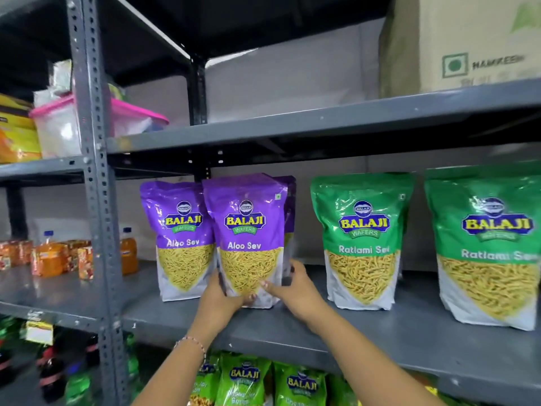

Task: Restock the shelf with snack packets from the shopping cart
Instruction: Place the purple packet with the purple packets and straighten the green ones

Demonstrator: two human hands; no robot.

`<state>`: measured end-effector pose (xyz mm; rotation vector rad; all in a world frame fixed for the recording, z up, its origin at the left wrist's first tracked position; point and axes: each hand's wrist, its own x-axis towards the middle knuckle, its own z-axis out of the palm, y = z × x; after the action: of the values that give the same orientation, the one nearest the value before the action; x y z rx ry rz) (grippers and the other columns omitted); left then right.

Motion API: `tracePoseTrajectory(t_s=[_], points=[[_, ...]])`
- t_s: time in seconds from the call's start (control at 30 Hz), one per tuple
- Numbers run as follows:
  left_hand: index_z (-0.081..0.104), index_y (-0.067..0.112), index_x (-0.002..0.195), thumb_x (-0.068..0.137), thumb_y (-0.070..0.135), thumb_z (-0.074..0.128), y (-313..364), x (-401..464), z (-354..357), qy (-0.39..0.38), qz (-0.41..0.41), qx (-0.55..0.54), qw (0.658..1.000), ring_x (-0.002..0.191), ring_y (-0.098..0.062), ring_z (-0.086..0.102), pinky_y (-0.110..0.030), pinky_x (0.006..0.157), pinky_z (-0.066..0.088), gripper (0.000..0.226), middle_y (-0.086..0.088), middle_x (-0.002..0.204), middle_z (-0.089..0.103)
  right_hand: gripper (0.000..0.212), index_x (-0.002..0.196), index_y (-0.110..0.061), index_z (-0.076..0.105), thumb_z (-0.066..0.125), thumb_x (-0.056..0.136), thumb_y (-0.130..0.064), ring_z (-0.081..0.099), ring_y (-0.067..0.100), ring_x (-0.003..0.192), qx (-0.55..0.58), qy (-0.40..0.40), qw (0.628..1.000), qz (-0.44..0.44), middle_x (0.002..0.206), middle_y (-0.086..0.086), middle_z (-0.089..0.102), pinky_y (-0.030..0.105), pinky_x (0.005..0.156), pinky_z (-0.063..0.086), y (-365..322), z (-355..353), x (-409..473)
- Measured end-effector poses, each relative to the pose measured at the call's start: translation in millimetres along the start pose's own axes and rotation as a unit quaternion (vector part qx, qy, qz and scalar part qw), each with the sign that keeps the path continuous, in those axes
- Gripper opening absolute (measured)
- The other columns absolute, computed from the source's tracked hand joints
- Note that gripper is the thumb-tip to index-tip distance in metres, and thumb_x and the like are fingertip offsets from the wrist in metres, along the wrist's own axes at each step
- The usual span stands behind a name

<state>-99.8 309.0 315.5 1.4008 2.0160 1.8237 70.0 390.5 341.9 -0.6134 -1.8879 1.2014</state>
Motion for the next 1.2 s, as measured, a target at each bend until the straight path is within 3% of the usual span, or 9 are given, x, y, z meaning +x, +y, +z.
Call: tracePoseTrajectory(t_s=[0.1, 0.17, 0.3, 0.4, 0.57, 0.67, 0.83, 0.93, 1.2], points=[[0.026, 0.028, 0.147, 0.071, 0.022, 0.083, 39.0, -39.3, 26.1, 0.106, 0.070, -0.055, 0.990, 0.133, -0.008, 0.043, -0.022, 0.106, 0.035, 0.096, 0.007, 0.149, 0.041, 0.066, 0.137, -0.015, 0.045, 0.080, 0.081, -0.017, 0.047, 0.013, 0.125, 0.040, 0.059, 0.997, -0.034, 0.135, -0.001, 0.052, 0.030, 0.106, 0.039, 2.4, -43.5, -46.1], [0.030, 0.031, 0.146, 0.081, 0.032, 0.072, 71.2, -69.8, 65.9, 0.137, 0.111, -0.096, 0.980, 0.136, -0.002, 0.039, -0.003, 0.101, 0.030, 0.078, 0.013, 0.151, 0.039, 0.046, 0.123, -0.022, 0.057, 0.077, 0.083, -0.010, 0.056, 0.010, 0.120, 0.065, 0.128, 0.987, -0.066, 0.126, -0.005, 0.061, 0.029, 0.102, 0.043, 3.8, -92.8, -84.1], [0.041, 0.038, 0.138, 0.082, 0.046, 0.065, 129.2, -110.5, 157.5, -0.062, 0.113, -0.243, 0.961, 0.134, 0.011, 0.036, -0.014, 0.111, 0.030, 0.062, 0.037, 0.140, 0.043, 0.022, 0.102, -0.017, 0.065, 0.068, 0.088, 0.000, 0.066, 0.005, 0.096, 0.025, 0.322, 0.938, -0.123, 0.109, 0.008, 0.071, 0.011, 0.085, 0.050, 14.5, -195.3, -126.0], [0.028, 0.030, 0.147, 0.090, 0.038, 0.059, 178.2, -117.5, 224.5, -0.214, 0.034, -0.291, 0.932, 0.138, 0.005, 0.027, -0.011, 0.110, 0.026, 0.065, 0.024, 0.152, 0.029, 0.024, 0.103, -0.019, 0.063, 0.061, 0.092, 0.002, 0.065, 0.014, 0.092, 0.011, 0.450, 0.887, -0.100, 0.114, 0.021, 0.067, 0.007, 0.075, 0.048, 27.9, -274.7, -130.0], [0.009, 0.017, 0.152, 0.095, 0.043, 0.046, 207.1, -96.2, 296.9, -0.253, -0.102, -0.310, 0.911, 0.148, -0.017, 0.014, -0.037, 0.117, 0.016, 0.073, 0.001, 0.162, 0.011, 0.053, 0.145, -0.010, 0.037, 0.059, 0.097, -0.017, 0.049, 0.021, 0.123, 0.021, 0.324, 0.946, 0.020, 0.147, 0.014, 0.047, 0.027, 0.095, 0.032, 43.2, -324.4, -126.2], [0.014, 0.017, 0.152, 0.096, 0.044, 0.043, 203.9, -97.7, 321.6, -0.264, -0.133, -0.323, 0.899, 0.148, -0.018, 0.015, -0.037, 0.116, 0.018, 0.069, 0.005, 0.160, 0.015, 0.070, 0.155, -0.017, 0.022, 0.057, 0.097, -0.035, 0.039, 0.016, 0.140, 0.008, 0.261, 0.964, 0.050, 0.153, 0.002, 0.040, 0.024, 0.097, 0.029, 52.0, -326.9, -121.0], [0.031, 0.016, 0.146, 0.098, 0.037, 0.043, 207.0, -106.7, 332.2, -0.263, -0.117, -0.322, 0.902, 0.136, -0.011, 0.032, -0.026, 0.100, 0.023, 0.054, 0.002, 0.147, 0.037, 0.100, 0.152, -0.037, 0.024, 0.061, 0.069, -0.079, 0.044, 0.014, 0.139, 0.019, 0.248, 0.967, 0.051, 0.153, -0.011, 0.044, 0.047, 0.116, 0.035, 72.3, -338.6, -117.3], [0.035, 0.017, 0.145, 0.098, 0.038, 0.042, 215.0, -113.3, 337.5, -0.279, -0.111, -0.315, 0.900, 0.119, -0.003, 0.032, -0.025, 0.100, 0.021, 0.051, 0.010, 0.127, 0.040, 0.099, 0.152, -0.035, 0.022, 0.061, 0.071, -0.076, 0.051, 0.015, 0.133, 0.041, 0.257, 0.965, 0.040, 0.146, -0.010, 0.053, 0.049, 0.113, 0.039, 71.3, -340.5, -118.7], [0.035, 0.025, 0.143, 0.099, 0.040, 0.040, 229.5, -128.1, 347.0, -0.259, -0.082, -0.272, 0.923, 0.112, -0.002, 0.038, -0.023, 0.095, 0.026, 0.047, 0.014, 0.124, 0.044, 0.081, 0.154, -0.029, 0.017, 0.058, 0.087, -0.052, 0.050, 0.017, 0.133, 0.071, 0.280, 0.957, 0.035, 0.147, -0.006, 0.051, 0.047, 0.114, 0.037, 74.3, -345.1, -115.2]])
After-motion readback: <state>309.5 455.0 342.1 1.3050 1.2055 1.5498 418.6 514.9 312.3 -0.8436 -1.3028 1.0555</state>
